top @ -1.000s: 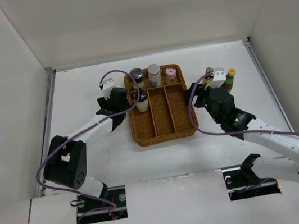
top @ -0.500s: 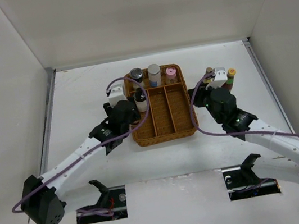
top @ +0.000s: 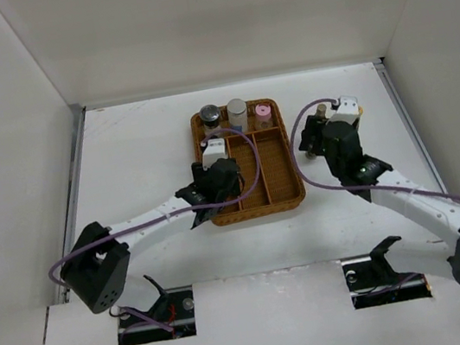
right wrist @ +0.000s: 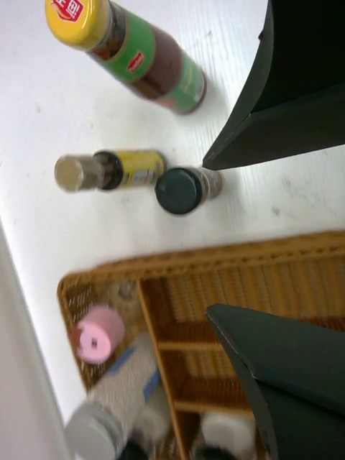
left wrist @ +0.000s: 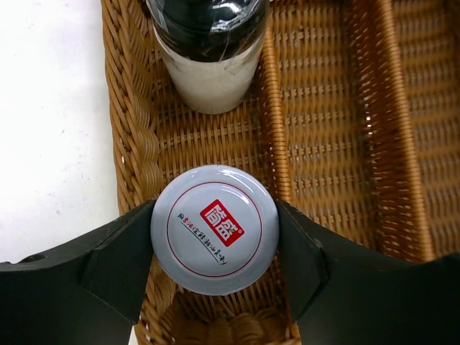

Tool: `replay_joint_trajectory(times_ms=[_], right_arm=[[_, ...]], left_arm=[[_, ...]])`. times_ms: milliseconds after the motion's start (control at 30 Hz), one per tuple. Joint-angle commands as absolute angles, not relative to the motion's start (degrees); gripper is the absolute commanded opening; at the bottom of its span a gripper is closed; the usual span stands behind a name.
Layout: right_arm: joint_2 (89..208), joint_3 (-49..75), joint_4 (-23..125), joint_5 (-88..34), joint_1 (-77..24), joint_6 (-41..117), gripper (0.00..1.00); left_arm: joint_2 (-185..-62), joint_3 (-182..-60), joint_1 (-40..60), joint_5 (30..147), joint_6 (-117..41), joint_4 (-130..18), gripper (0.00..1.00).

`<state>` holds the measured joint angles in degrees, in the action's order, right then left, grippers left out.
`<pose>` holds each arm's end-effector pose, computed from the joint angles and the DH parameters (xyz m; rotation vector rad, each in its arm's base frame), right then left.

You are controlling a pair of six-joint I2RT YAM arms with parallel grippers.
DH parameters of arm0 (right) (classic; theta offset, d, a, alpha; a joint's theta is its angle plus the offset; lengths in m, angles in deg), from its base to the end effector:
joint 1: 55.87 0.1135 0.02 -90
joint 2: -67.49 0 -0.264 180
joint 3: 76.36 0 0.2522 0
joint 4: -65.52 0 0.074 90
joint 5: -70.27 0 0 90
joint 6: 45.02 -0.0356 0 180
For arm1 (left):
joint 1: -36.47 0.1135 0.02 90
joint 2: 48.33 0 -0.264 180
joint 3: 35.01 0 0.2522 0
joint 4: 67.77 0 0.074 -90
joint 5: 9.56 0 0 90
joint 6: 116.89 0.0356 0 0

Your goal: Organize the condiment bottles

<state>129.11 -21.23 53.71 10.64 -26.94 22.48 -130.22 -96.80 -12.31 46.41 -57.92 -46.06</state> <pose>0.2227 0.1025 0.2844 0.2532 1.8295 0.1250 0.2105 -0.2101 0.2192 0.0408 2.1579 -0.1115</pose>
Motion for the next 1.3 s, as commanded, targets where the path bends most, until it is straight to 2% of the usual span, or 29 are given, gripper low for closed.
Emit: replay_joint_trajectory(times_ms=[0,133,333,533,700,933,1100,1267], right_arm=[[134.1,-18.0,51.1,12.4,-29.1,22.6,0.84],[140.3,-15.6,51.8,11.6,-30.6,22.5,0.86],[146.6,-12.5,52.8,10.2,-32.4,22.2,0.87],[151.5,-10.7,54.0,8.4,-34.2,21.8,0.82],[154.1,-9.9,54.2,8.0,-34.6,21.5,0.7],[152.7,-9.5,54.8,10.3,-34.4,21.8,0.38],[145.5,-9.8,55.1,16.0,-31.2,24.9,0.35],[141.0,-6.3,55.4,14.9,-23.9,27.2,0.35]], left_arm=[[-129.6,-97.5,-11.9,44.5,-57.0,-54.6,0.44],[-131.0,-96.1,-11.4,44.4,-56.1,-56.7,0.5],[-130.4,-94.1,-10.3,44.4,-54.9,-59.5,0.66],[-128.7,-93.0,-8.8,45.6,-54.8,-60.5,0.75],[-126.2,-92.5,-8.8,45.8,-54.5,-60.3,0.79],[-122.5,-91.8,-8.7,46.0,-54.3,-60.0,0.85],[-117.2,-90.1,-7.6,45.6,-54.3,-62.6,0.85],[-110.9,-86.7,-5.1,45.3,-54.8,-66.8,0.85]])
